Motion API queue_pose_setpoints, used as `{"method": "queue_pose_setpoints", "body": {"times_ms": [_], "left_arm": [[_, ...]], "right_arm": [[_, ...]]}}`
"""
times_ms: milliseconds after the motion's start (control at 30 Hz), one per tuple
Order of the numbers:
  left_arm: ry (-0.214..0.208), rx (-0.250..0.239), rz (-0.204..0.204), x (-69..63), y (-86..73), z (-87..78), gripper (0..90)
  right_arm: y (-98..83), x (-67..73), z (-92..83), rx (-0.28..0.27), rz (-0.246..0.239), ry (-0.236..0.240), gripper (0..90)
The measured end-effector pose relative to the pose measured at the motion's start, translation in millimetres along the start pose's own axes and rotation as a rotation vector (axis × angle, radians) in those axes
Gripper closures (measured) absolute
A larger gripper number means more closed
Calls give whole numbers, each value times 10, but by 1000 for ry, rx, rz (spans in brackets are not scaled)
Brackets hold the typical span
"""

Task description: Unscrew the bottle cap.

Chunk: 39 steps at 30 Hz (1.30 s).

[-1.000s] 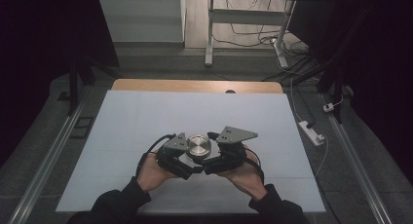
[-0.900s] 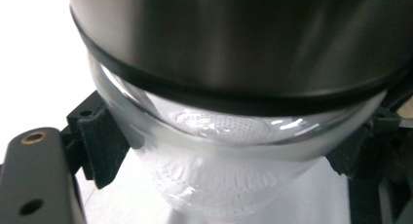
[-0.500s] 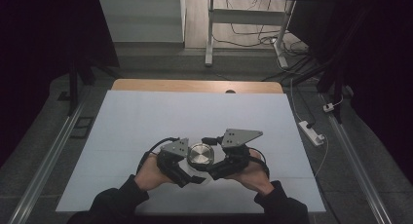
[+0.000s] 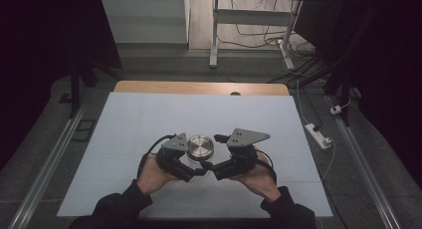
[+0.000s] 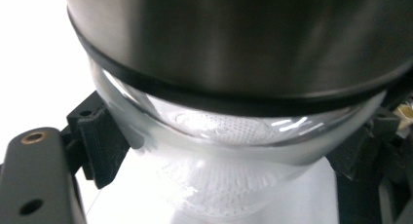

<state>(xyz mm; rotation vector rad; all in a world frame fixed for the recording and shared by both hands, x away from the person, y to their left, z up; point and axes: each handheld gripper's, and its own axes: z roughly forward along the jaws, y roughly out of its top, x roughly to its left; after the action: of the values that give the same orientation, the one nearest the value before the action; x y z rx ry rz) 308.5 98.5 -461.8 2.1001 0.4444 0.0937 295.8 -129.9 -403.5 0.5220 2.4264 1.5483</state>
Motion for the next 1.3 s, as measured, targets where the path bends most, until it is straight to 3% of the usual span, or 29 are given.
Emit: {"method": "queue_pose_setpoints", "body": {"times_ms": [133,433,600,700,733,767,800,900,933,1033,1067,1133,1200,1233,1267,1300], "left_arm": [[28,19,-5,-2,-8,22,158],[31,60,53,-114,33,133,157],[7,81,82,-134,34,187,157],[-41,57,84,-122,31,169,158],[-57,49,86,-120,34,157,157],[-109,40,102,-113,40,130,157],[-129,31,107,-120,42,118,157],[-163,24,126,-143,61,96,157],[-183,24,145,-157,73,81,157],[-225,17,167,-167,78,70,157],[-287,11,202,-175,78,59,157],[-328,1,222,-198,76,54,157],[-335,-7,224,-201,80,54,157],[-325,-17,219,-203,86,53,157],[-276,-21,195,-208,96,41,157],[-227,-20,180,-200,107,32,157]], "right_arm": [[-23,58,70,-3,10,-63,126],[-36,112,83,-40,64,-69,178],[-60,124,97,-14,61,-79,190],[-57,109,81,-24,63,-54,192],[-45,101,59,-37,62,-25,194],[-39,93,47,-44,54,1,195],[-34,85,31,-51,47,33,195],[-25,72,-5,-63,35,84,196],[-15,63,-38,-73,13,138,197],[-5,53,-69,-79,-5,207,198],[-4,47,-80,-80,-17,242,198],[-5,30,-98,-85,-28,323,197],[-6,13,-111,-95,-24,364,190],[0,11,-118,-101,-20,351,164],[0,11,-118,-101,-20,351,164],[33,0,-140,-92,15,284,86]]}}
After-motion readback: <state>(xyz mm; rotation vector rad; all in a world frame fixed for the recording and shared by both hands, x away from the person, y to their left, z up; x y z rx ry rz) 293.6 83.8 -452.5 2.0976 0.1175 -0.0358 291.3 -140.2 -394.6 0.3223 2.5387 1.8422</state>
